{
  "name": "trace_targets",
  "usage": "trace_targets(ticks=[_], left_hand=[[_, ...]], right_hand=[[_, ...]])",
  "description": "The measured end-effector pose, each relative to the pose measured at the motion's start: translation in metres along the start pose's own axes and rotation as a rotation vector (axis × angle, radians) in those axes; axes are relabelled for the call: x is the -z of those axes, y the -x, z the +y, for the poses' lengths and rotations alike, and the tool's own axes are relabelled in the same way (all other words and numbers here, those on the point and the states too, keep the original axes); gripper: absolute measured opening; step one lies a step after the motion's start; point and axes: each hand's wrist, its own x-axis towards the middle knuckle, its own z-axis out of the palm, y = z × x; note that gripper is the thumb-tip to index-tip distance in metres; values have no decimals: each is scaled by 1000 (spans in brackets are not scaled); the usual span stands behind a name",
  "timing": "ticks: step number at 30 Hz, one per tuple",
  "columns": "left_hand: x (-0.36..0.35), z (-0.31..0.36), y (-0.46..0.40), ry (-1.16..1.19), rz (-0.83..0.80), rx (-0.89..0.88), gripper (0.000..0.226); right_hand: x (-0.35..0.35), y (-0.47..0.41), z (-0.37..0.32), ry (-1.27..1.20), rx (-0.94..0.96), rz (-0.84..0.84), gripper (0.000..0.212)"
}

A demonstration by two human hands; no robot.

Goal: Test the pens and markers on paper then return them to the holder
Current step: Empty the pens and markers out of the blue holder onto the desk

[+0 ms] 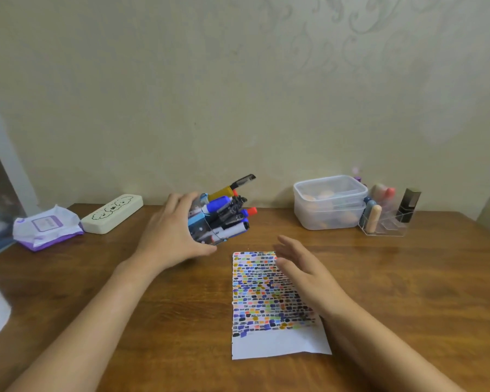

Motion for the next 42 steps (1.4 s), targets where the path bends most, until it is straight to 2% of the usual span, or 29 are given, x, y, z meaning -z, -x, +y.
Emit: trace_targets(ticks=[4, 6, 12, 19, 31, 37, 42], left_hand=[[-7, 10, -2, -120, -48, -82, 112], [-11, 15, -5, -163, -60, -124, 110], [-21, 19, -13, -242, -93, -234, 108], [-31, 17, -19, -281, -147, -264, 109], [-32, 14, -19, -322, -159, -289, 107], [-35, 13, -19, -345, -160, -289, 109], [-36, 12, -18, -346, -152, -288, 109]], right_hand=[[-6, -18, -12, -3, -7, -79, 79], [-11, -24, -16, -30, 20, -67, 84], [-23, -32, -3, 11, 61, 85, 49], [-22, -38, 15, 37, 48, 139, 35], [-25, -38, 21, 98, 27, 148, 27], [-27, -37, 22, 184, 77, 157, 47], [-27, -39, 24, 243, 67, 152, 33]])
